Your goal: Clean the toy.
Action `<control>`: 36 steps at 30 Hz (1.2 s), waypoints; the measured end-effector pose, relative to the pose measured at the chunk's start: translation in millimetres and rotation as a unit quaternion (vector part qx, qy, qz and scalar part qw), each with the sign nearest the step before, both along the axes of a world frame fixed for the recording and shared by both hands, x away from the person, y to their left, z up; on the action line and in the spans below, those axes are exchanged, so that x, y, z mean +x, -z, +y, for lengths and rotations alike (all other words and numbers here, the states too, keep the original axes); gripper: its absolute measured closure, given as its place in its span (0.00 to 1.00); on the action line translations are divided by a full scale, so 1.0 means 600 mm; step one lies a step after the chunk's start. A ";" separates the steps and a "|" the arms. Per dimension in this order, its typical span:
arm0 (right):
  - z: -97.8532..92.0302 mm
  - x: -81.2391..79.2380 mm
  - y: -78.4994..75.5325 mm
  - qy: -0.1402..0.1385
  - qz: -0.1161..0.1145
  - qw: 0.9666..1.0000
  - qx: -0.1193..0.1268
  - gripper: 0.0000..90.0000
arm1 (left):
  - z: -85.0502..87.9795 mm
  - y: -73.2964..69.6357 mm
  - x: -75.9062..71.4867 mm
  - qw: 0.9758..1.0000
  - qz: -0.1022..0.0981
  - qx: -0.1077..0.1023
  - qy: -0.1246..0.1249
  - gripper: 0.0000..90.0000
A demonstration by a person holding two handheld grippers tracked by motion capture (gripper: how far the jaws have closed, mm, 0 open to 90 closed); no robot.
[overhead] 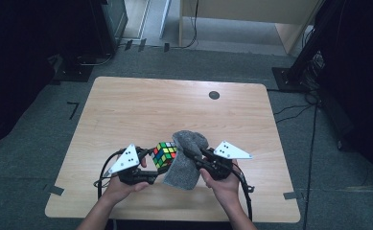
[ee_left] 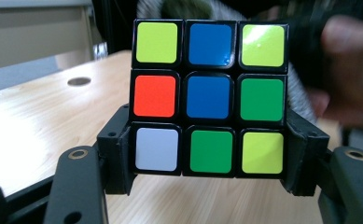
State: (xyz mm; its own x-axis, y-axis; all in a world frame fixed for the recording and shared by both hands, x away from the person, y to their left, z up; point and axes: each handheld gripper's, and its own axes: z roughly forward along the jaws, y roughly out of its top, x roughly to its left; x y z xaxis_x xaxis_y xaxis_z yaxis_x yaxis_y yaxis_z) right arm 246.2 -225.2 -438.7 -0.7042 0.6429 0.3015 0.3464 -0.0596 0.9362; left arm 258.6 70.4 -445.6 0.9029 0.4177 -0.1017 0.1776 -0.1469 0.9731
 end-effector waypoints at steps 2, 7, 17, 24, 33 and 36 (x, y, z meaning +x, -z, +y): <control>0.000 0.003 0.005 -0.006 0.015 1.000 0.021 0.80 | 0.007 -0.001 0.004 1.000 0.013 -0.025 -0.001 0.38; 0.027 -0.001 0.020 -0.031 0.028 0.999 0.016 0.80 | 0.010 -0.002 0.004 0.999 0.021 -0.043 0.002 0.38; 0.043 0.000 0.033 -0.060 0.031 0.998 -0.006 0.80 | 0.018 -0.003 0.010 0.999 0.025 -0.045 -0.007 0.38; 0.023 -0.003 0.018 -0.051 0.002 0.998 0.028 0.80 | 0.013 -0.002 0.009 0.999 0.030 -0.043 -0.001 0.38; 0.046 0.001 0.040 -0.082 0.019 0.996 -0.024 0.80 | 0.021 -0.002 0.015 0.998 0.038 -0.047 -0.010 0.38; 0.029 -0.001 0.025 -0.057 0.001 0.998 0.003 0.80 | 0.014 0.001 0.014 0.999 0.039 -0.036 -0.009 0.38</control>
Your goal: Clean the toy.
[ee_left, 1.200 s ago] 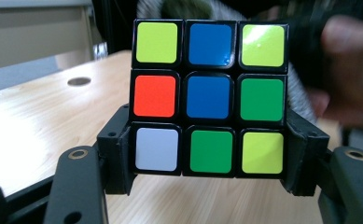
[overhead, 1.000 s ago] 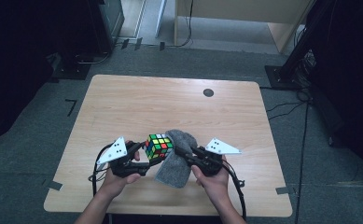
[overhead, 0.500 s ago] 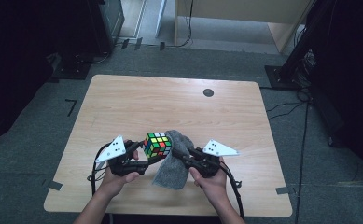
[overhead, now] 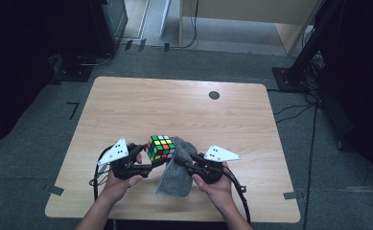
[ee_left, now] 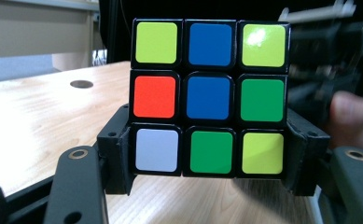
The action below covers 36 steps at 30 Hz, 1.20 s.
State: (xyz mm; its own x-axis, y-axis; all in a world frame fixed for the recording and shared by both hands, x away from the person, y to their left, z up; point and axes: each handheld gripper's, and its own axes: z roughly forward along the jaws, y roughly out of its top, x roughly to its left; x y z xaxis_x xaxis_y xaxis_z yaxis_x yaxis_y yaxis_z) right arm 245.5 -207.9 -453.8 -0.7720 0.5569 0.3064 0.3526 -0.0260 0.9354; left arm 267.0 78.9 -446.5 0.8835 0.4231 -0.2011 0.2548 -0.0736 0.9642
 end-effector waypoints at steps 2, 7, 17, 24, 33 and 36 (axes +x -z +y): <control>-0.002 -0.002 -0.002 0.009 -0.010 1.000 -0.001 0.80 | -0.002 0.000 0.000 1.000 0.003 -0.001 0.000 0.38; 0.021 0.001 0.022 -0.020 0.011 0.999 -0.040 0.79 | 0.006 -0.002 0.003 1.000 0.007 -0.007 -0.008 0.38; -0.005 0.001 0.001 0.021 -0.024 0.999 -0.020 0.79 | -0.005 0.004 0.005 1.000 0.019 0.017 0.002 0.38; 0.022 0.002 0.027 -0.018 -0.014 0.995 -0.092 0.78 | 0.003 0.001 0.009 1.000 0.024 0.013 -0.012 0.38; 0.006 0.017 0.035 0.046 -0.029 0.990 -0.130 0.51 | 0.003 0.007 0.019 0.997 0.055 0.032 -0.044 0.38; -0.008 0.016 0.026 0.067 -0.036 0.988 -0.135 0.46 | 0.013 0.009 0.030 0.993 0.084 0.035 -0.072 0.38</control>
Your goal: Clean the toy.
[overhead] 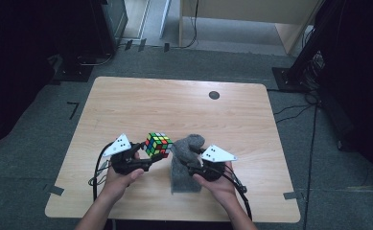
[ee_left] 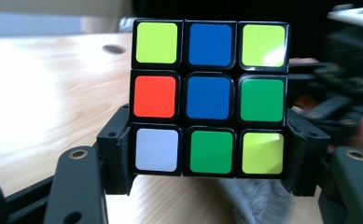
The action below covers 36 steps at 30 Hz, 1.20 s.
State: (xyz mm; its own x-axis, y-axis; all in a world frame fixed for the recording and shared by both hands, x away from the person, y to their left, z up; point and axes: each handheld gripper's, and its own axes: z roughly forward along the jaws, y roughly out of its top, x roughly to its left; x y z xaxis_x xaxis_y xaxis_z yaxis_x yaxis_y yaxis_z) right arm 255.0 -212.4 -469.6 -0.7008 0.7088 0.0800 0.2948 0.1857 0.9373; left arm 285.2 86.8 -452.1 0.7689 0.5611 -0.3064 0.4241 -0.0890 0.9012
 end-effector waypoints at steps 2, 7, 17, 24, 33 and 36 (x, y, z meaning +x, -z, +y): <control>-0.007 -0.004 -0.007 0.007 -0.010 1.000 -0.004 0.39 | 0.009 0.003 0.008 1.000 0.024 -0.006 -0.014 0.38; -0.001 -0.011 -0.011 -0.015 -0.025 1.000 -0.006 0.30 | 0.007 0.006 0.012 0.999 0.046 -0.012 -0.006 0.38; 0.031 -0.033 -0.010 -0.050 -0.097 0.994 -0.010 0.26 | -0.015 -0.012 0.004 0.997 0.061 -0.002 0.050 0.38; 0.041 -0.033 -0.004 -0.033 -0.128 0.991 -0.017 0.32 | -0.019 -0.019 0.019 0.992 0.095 0.010 0.084 0.38; 0.061 -0.033 0.006 -0.021 -0.146 0.988 -0.050 0.32 | -0.022 -0.014 0.032 0.989 0.110 0.017 0.094 0.38; 0.065 -0.034 0.008 -0.023 -0.149 0.987 -0.058 0.32 | -0.022 -0.013 0.035 0.988 0.116 0.012 0.102 0.38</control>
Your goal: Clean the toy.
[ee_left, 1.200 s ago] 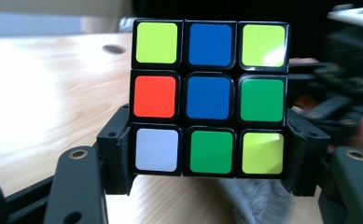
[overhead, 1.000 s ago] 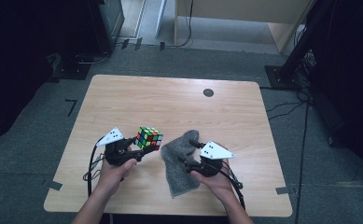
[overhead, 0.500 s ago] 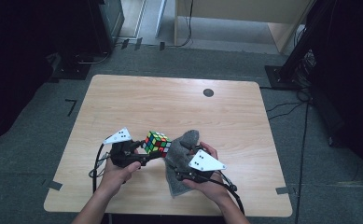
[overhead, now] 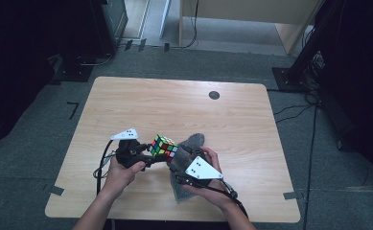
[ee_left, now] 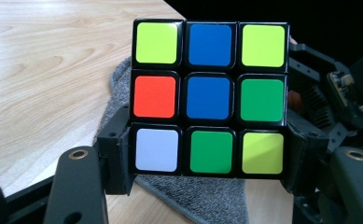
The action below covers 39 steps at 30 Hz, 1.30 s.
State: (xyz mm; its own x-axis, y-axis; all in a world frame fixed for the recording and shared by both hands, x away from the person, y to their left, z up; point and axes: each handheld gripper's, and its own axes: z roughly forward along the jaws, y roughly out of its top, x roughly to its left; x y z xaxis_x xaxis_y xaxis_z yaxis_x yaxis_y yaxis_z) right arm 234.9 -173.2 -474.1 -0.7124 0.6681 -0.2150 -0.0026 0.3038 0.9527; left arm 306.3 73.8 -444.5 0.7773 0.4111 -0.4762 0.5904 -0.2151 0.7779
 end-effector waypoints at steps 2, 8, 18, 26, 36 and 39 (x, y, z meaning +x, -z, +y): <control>0.003 -0.002 0.002 0.002 -0.006 1.000 -0.013 0.32 | 0.000 0.001 0.002 1.000 0.007 -0.003 0.013 0.38; 0.012 -0.007 0.006 -0.003 -0.016 0.999 -0.034 0.32 | -0.008 0.006 0.002 0.999 0.019 0.006 0.045 0.38; 0.022 -0.018 0.011 -0.004 -0.056 0.995 -0.083 0.37 | -0.008 0.015 0.006 0.997 0.035 0.014 0.065 0.38; 0.019 -0.019 0.010 0.002 -0.042 0.996 -0.084 0.38 | -0.003 0.008 -0.003 0.999 -0.004 0.002 0.038 0.34; -0.022 0.004 0.015 0.047 0.002 0.997 -0.058 0.38 | 0.030 0.007 -0.006 0.993 -0.095 -0.037 -0.054 0.30; -0.036 0.009 0.006 0.054 0.011 0.998 -0.039 0.38 | 0.029 0.014 -0.009 0.987 -0.137 -0.018 -0.079 0.30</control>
State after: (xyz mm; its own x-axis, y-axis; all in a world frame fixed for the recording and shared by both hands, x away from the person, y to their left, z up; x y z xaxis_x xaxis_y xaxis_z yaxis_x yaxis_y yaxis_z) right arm 240.3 -194.8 -477.9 -0.6419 0.7235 -0.2540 0.0551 0.3740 0.9258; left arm 301.1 91.0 -453.0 0.8069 0.5236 -0.2732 0.3800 -0.1062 0.9189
